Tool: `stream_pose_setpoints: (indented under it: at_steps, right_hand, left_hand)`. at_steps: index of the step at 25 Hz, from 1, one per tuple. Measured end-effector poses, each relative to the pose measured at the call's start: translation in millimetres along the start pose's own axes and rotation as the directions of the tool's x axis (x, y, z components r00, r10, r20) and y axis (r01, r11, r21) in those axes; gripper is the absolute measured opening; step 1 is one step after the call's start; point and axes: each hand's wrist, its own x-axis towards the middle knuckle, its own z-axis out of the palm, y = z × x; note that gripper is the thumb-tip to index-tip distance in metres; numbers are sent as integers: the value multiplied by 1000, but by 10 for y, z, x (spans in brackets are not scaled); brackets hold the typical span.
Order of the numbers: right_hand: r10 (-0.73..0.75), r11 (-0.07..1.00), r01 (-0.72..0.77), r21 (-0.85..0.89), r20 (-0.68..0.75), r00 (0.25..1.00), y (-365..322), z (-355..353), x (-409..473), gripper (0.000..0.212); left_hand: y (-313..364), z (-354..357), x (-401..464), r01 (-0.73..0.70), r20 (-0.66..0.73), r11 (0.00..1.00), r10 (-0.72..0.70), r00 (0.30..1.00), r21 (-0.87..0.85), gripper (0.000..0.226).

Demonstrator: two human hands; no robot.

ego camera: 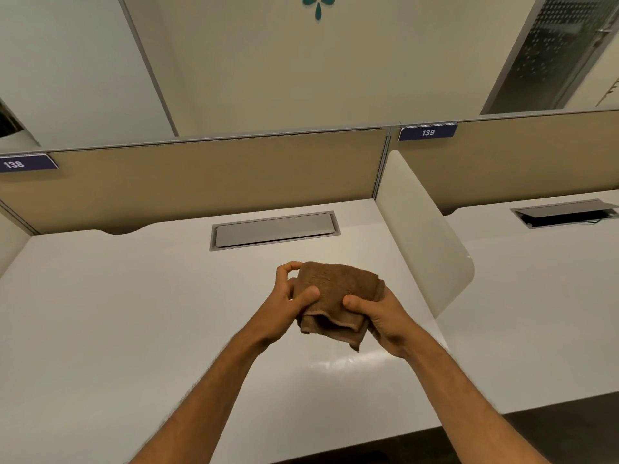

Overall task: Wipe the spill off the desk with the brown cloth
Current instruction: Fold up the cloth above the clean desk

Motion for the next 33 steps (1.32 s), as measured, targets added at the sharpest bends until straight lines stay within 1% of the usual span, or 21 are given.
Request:
stream_pose_setpoints:
  at_steps: [1, 2, 3, 4, 5, 8, 10, 12, 15, 17, 19, 20, 23, 24, 25, 27, 29, 31, 33]
  right_hand:
    - [-5, 1000, 5, -12, 14, 1000, -8, -31, -1, 53]
    - [-2, 1000, 3, -22, 44, 999, -8, -58, -3, 47]
    - [11, 1000, -9, -29, 80, 997, 0, -81, -4, 43]
    - [33, 999, -30, -31, 101, 994, 6, -100, -5, 40]
    - [54, 998, -51, -40, 100, 993, 7, -112, 2, 39]
    - [38, 984, -37, -173, 4, 999, 3, -150, 60, 41]
    - [20, 976, -42, -214, -103, 994, 49, -223, 103, 40]
    - [28, 977, -63, -203, -175, 984, 124, -353, 153, 42]
    - [45, 962, -109, -250, -246, 968, 208, -620, 308, 41]
    - [38, 954, -122, -275, -291, 956, 261, -829, 464, 34]
    - [46, 949, -146, -280, -334, 942, 292, -1079, 663, 29]
    - [47, 943, -160, -293, -357, 933, 303, -1205, 765, 32]
    - [33, 921, -186, -344, -407, 913, 327, -1587, 1115, 60]
    - [17, 916, -178, -359, -409, 912, 338, -1719, 1262, 65]
    - [-5, 909, -166, -384, -407, 913, 364, -1834, 1395, 64]
    - [-78, 865, -144, -481, -413, 907, 424, -2035, 1651, 52]
    - [-139, 792, -157, -590, -425, 895, 518, -2208, 1916, 42]
    - [-131, 712, -208, -671, -418, 899, 659, -2332, 2120, 46]
    - [-31, 614, -240, -752, -326, 945, 858, -2413, 2233, 57]
  left_hand:
    - [-25, -14, -2, 32, 54, 999, -33, 998, 17, 101]
    - [-60, -27, 4, 71, 107, 997, -68, 992, -20, 117]
    - [-93, -30, 11, 104, 160, 990, -88, 983, -91, 123]
    - [-127, -25, 19, 116, 196, 981, -85, 977, -156, 120]
    - [-159, -15, 36, 111, 194, 975, -73, 978, -192, 111]
    - [-192, 86, 124, 92, 58, 982, -83, 995, -167, 80]
    - [-244, 174, 206, 139, -21, 973, -145, 989, -184, 70]
    - [-337, 257, 309, 173, -36, 961, -185, 982, -215, 71]
    - [-465, 386, 574, 196, -76, 962, -214, 974, -190, 79]
    - [-561, 507, 816, 227, -107, 958, -248, 963, -178, 75]
    - [-657, 681, 1102, 278, -109, 945, -299, 948, -174, 69]
    - [-705, 774, 1245, 299, -111, 940, -319, 941, -163, 67]
    - [-848, 1024, 1734, 365, -117, 923, -378, 918, -123, 63]
    - [-905, 1104, 1944, 389, -120, 915, -400, 908, -109, 62]
    - [-965, 1172, 2136, 407, -126, 909, -416, 901, -92, 62]
    - [-1079, 1284, 2514, 419, -148, 906, -422, 894, -51, 67]
    - [-1205, 1381, 2854, 424, -168, 906, -419, 892, -9, 78]
    - [-1336, 1457, 3088, 430, -183, 901, -414, 892, 62, 86]
    - [-1477, 1521, 3209, 422, -169, 888, -395, 903, 180, 90]
